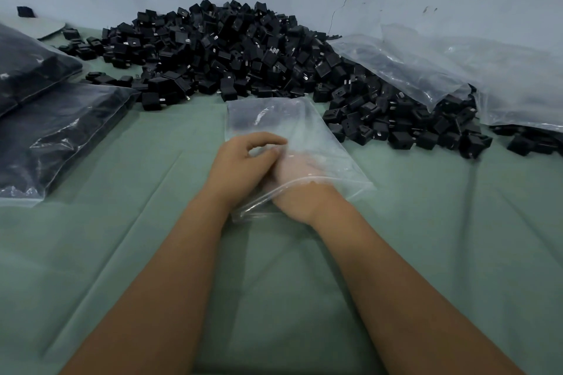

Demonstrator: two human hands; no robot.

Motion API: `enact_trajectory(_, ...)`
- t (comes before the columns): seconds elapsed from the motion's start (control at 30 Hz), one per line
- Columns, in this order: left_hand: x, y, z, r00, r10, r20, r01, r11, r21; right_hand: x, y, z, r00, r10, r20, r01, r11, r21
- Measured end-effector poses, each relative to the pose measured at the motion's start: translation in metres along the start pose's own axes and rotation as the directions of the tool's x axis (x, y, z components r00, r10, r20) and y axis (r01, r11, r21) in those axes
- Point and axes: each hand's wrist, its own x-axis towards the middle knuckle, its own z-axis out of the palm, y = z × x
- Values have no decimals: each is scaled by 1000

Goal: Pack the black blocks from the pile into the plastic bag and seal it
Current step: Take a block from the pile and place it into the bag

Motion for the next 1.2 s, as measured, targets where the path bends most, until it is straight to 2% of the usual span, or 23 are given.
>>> enact_trajectory(0.03,1,-2,-1,998,-52,25,52,999,8,-9,0,-4,999,-52,-14,52,998,-19)
enact_trajectory(0.07,2,-5,-2,995,-92,31,91,996,25,-19,1,-9,987,-132,-90,129,991,-36)
enact_trajectory(0.1,2,-8,-4,992,-117,37,115,993,40,-27,0,-17,944,-225,-240,219,974,-53)
enact_trajectory(0.13,2,-9,-4,991,-122,47,119,991,63,-32,-1,-23,855,-303,-420,298,951,-80)
enact_trajectory(0.17,2,-9,-5,992,-115,57,109,989,95,-36,-2,-30,736,-341,-584,349,931,-104)
enact_trajectory(0.2,1,-10,-4,992,-104,67,95,987,131,-37,0,-34,627,-328,-707,356,927,-114)
enact_trajectory(0.23,1,-10,-4,992,-98,73,85,984,159,-37,3,-37,557,-275,-784,331,939,-95)
enact_trajectory(0.3,2,-8,-3,993,-82,86,64,979,195,-35,18,-46,494,-24,-869,221,970,99)
enact_trajectory(0.33,3,-8,-2,993,-64,103,38,972,231,-34,29,-51,470,159,-868,150,955,256)
enact_trajectory(0.4,6,-8,-1,987,-29,156,-25,942,335,-28,59,-59,409,491,-769,-14,846,533)
enact_trajectory(0.47,8,-6,0,982,-22,186,-54,919,392,-20,90,-63,404,688,-603,-235,715,658)
enact_trajectory(0.5,9,-6,0,982,-25,189,-52,918,394,-17,105,-61,431,738,-519,-363,668,649)
enact_trajectory(0.6,8,-6,1,983,-15,182,-57,923,381,-21,131,-47,576,782,-237,-640,612,464)
enact_trajectory(0.67,8,-7,1,983,-6,183,-63,926,373,-26,137,-34,635,765,-112,-705,632,321)
enact_trajectory(0.7,8,-7,1,983,-2,182,-67,926,373,-26,140,-30,652,750,-115,-701,653,286)
enact_trajectory(0.77,8,-7,1,984,5,181,-76,919,388,-27,142,-28,660,721,-211,-664,691,287)
enact_trajectory(0.87,5,-7,2,986,48,161,-108,913,392,-29,143,-26,603,714,-356,-639,699,320)
enact_trajectory(1.0,-4,2,2,988,81,129,-101,983,154,-31,143,-27,547,747,-379,-647,664,375)
enact_trajectory(1.1,-8,4,0,965,58,254,-77,995,68,-30,142,-27,511,768,-387,-632,641,436)
enact_trajectory(1.2,-9,4,-2,897,0,443,-93,978,187,-29,145,-27,525,779,-341,-677,626,387)
